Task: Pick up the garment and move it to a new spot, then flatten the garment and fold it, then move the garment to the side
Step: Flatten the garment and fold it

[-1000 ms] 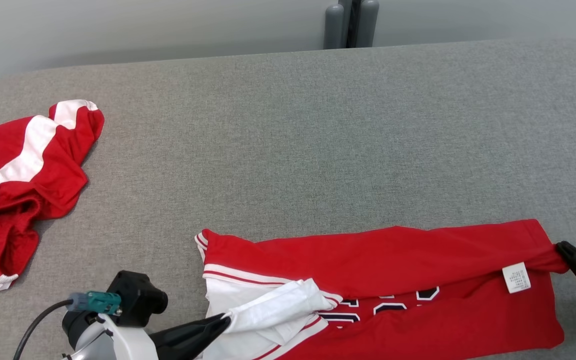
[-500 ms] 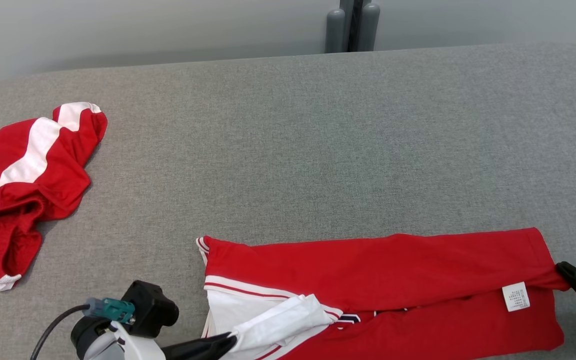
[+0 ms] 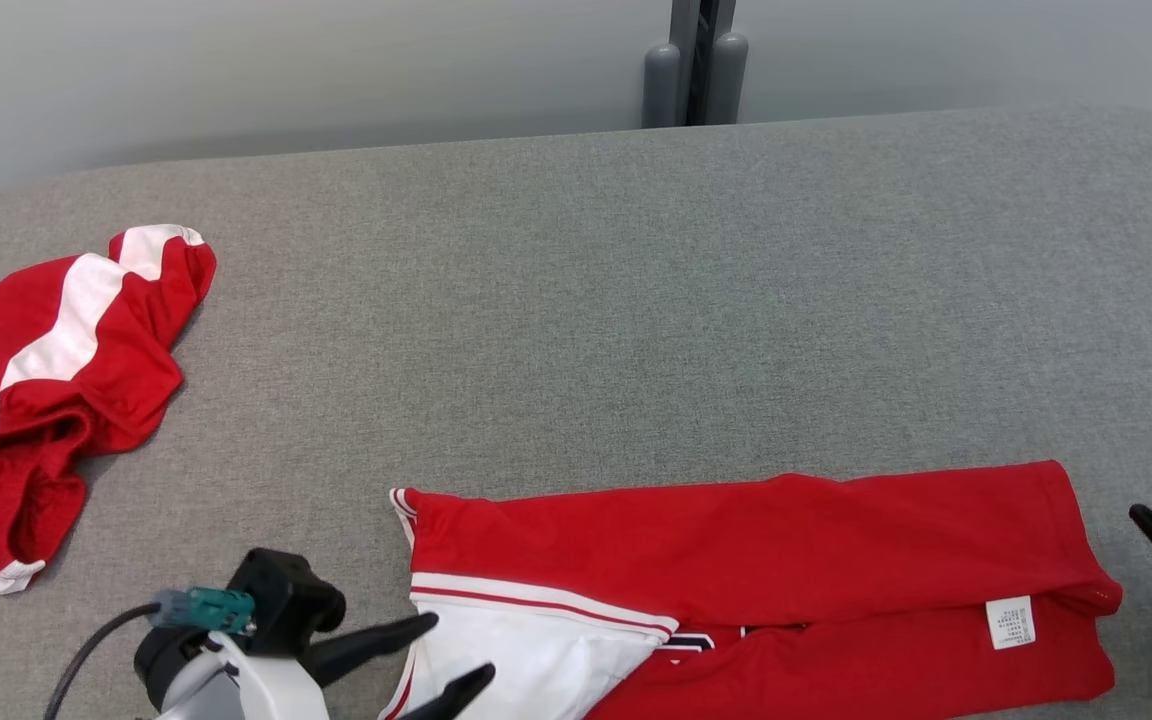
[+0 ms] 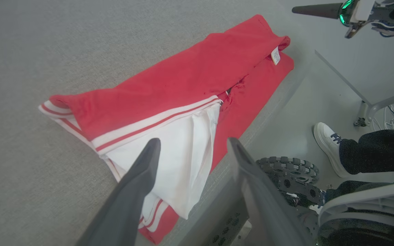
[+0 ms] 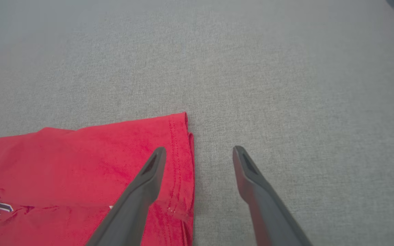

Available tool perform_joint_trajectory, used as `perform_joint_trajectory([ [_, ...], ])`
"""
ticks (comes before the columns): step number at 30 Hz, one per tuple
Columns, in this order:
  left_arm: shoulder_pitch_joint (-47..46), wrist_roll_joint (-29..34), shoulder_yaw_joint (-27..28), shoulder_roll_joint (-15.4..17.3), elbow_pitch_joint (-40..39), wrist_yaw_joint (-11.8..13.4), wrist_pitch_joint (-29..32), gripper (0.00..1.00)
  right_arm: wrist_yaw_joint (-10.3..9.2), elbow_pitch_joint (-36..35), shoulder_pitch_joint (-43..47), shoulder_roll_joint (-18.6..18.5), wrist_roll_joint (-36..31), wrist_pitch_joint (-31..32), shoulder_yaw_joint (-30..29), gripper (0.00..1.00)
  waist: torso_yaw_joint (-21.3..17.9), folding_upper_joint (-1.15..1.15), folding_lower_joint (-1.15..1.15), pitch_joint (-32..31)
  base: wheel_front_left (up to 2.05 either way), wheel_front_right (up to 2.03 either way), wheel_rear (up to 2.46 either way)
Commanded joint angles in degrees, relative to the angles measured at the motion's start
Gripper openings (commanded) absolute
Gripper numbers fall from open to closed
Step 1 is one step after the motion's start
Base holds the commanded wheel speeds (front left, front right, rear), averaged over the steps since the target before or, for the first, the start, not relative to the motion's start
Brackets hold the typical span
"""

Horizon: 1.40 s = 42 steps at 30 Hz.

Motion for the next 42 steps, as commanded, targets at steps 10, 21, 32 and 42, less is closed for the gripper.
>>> perform_joint_trajectory([
  [10, -4.0, 4.3, 8.0, -6.5, 2.9, 3.4, -15.8, 1.0, -0.02, -3.2, -2.3, 5.3, -8.8, -15.7, -7.5, 1.0, -0.6, 0.0, 0.0, -0.8, 0.0, 0.0, 0.0],
  [21, -3.5, 4.7, 17.7, -20.9, 14.1, 6.4, -38.6, 1.0, -0.02, -3.0, -1.9, 16.2, -20.6, -28.3, -12.9, 1.0, -1.2, 0.0, 0.0, -1.7, 0.0, 0.0, 0.0],
  [32, 0.2, 20.6, 25.9, -31.5, 23.6, 3.0, -40.1, 1.0, -0.02, -4.1, -0.4, 22.9, -28.2, -28.7, -16.6, 1.0, -0.9, 0.0, 0.0, -1.8, 0.0, 0.0, 0.0],
  [42, 4.5, 33.3, 33.8, -39.2, 24.4, -1.9, -40.1, 1.0, -0.01, -6.1, -0.6, 25.7, -31.8, -28.7, -15.7, 1.0, -1.2, 0.0, 0.0, -1.5, 0.0, 0.0, 0.0],
])
